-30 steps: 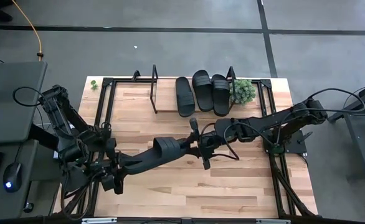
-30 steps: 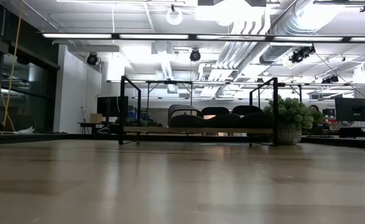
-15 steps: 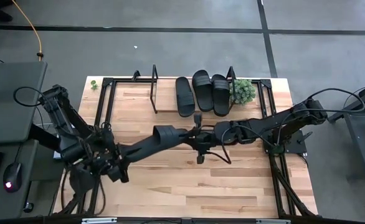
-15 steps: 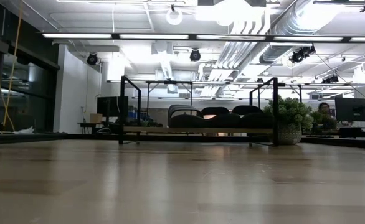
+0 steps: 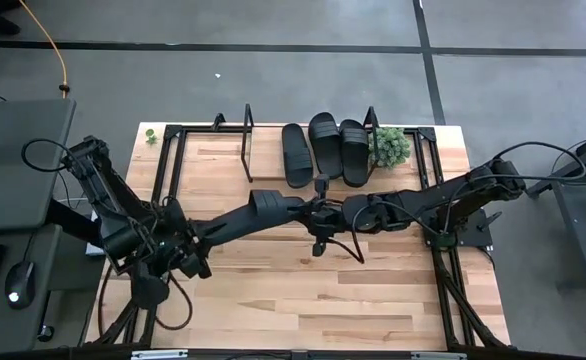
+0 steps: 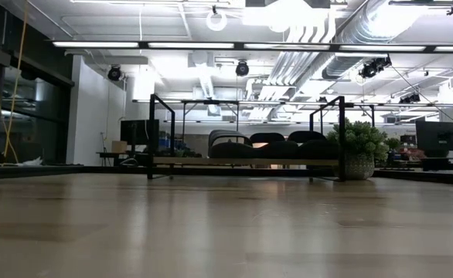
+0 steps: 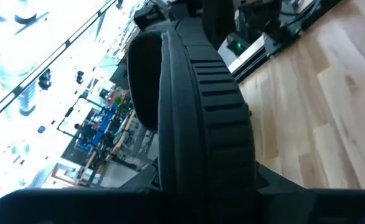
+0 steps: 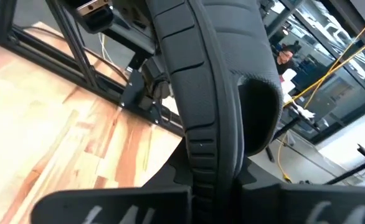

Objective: Pick and place slides into the shelf
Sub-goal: Put the black slipper on the shelf

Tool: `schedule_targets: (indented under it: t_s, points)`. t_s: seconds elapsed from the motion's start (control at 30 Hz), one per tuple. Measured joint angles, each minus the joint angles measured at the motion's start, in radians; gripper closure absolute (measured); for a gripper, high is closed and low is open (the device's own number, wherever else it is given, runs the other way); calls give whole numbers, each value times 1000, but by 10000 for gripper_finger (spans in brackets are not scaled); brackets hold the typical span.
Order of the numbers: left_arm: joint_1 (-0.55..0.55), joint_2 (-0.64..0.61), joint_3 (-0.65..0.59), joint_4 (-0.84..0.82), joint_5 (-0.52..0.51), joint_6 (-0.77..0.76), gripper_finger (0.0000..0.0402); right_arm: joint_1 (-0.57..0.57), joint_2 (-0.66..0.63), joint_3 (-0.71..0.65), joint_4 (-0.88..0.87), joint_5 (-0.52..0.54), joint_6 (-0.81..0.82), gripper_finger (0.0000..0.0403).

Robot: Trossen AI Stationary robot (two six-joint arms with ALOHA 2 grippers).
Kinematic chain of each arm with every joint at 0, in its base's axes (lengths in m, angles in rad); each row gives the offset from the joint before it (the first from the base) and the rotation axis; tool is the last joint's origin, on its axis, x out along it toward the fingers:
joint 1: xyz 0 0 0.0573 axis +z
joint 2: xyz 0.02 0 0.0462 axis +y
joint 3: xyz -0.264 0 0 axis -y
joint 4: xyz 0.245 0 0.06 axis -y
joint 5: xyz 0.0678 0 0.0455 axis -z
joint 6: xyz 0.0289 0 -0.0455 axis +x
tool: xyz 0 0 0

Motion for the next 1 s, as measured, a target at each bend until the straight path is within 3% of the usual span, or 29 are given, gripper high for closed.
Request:
schedule_targets:
  t_s: [0.33, 0.6, 0.8, 1.0]
  points:
    - [58, -3, 1, -168, 68, -140, 328, 0, -1, 47, -126, 32, 36, 394]
    - [55, -6, 0, -182, 68, -146, 230, 0, -10, 47, -184, 101, 66, 394]
    - [56, -6, 0, -231, 60, -196, 179, 0, -9, 47, -209, 226, 65, 394]
    - [55, -4, 0, -334, 55, -308, 177, -3, -9, 49, -246, 476, 122, 394]
